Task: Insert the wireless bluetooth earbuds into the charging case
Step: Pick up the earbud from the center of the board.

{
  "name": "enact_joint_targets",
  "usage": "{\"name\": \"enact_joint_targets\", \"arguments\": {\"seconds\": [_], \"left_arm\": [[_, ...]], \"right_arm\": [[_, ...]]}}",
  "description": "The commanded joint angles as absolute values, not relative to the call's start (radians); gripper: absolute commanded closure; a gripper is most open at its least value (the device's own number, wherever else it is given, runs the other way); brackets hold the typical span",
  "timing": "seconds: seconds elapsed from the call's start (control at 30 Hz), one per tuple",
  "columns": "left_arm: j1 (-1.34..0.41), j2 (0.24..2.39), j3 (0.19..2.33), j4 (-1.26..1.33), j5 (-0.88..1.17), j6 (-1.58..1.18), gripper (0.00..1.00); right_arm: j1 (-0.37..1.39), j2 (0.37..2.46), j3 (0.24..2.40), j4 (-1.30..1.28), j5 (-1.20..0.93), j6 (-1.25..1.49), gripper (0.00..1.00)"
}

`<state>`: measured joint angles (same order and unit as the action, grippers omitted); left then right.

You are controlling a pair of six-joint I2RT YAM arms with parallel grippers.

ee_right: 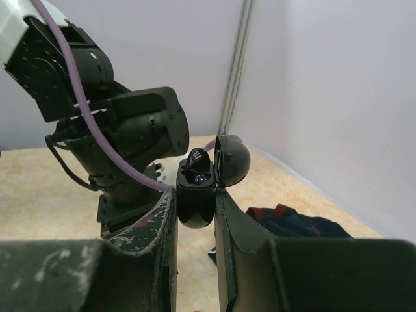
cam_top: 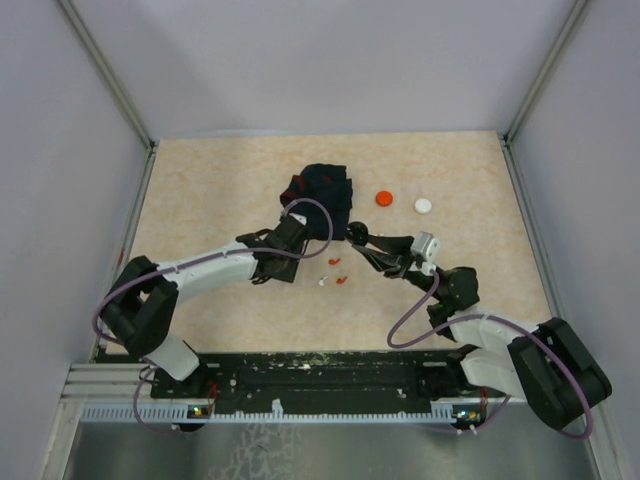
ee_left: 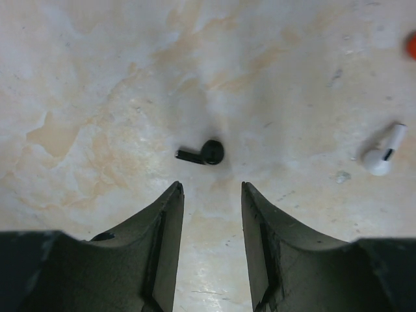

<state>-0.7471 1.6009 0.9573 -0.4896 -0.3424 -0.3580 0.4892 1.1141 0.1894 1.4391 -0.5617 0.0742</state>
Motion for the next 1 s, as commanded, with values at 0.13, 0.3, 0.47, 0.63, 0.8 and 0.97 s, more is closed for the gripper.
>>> {"name": "enact_joint_targets", "arguments": {"seconds": [0.13,0.3,0.47,0.63,0.8,0.97], "left_arm": [[-0.778,1.618,1.017,-0.437,-0.371,-0.328,0.59],[-0.769,1.672,1.048,-0.452,-0.37,-0.335,0.64],[-0.761,1.689,1.06,-0.46,-0.364,-0.34,0.64],[-0.759,1.707,1.049,-0.462,-0.37,-0.338,0.64],[-0.748,1.733,1.045,-0.467,-0.376,-0.338,0.65],[-0.741,1.748,1.044,-0.468,-0.375,-0.339,0.68]], "right_arm": [[0.499,1.087,0.193,1.489,-0.57,0.085,1.0],[0.499,1.064,0.19,1.461,-0.565,0.077,1.0],[0.499,1.058,0.189,1.446,-0.565,0.069,1.0],[0.498,1.063,0.187,1.453,-0.566,0.069,1.0],[0.499,1.062,0.186,1.455,-0.568,0.069,1.0],[0.499,1.061,0.186,1.453,-0.566,0.069,1.0]]}}
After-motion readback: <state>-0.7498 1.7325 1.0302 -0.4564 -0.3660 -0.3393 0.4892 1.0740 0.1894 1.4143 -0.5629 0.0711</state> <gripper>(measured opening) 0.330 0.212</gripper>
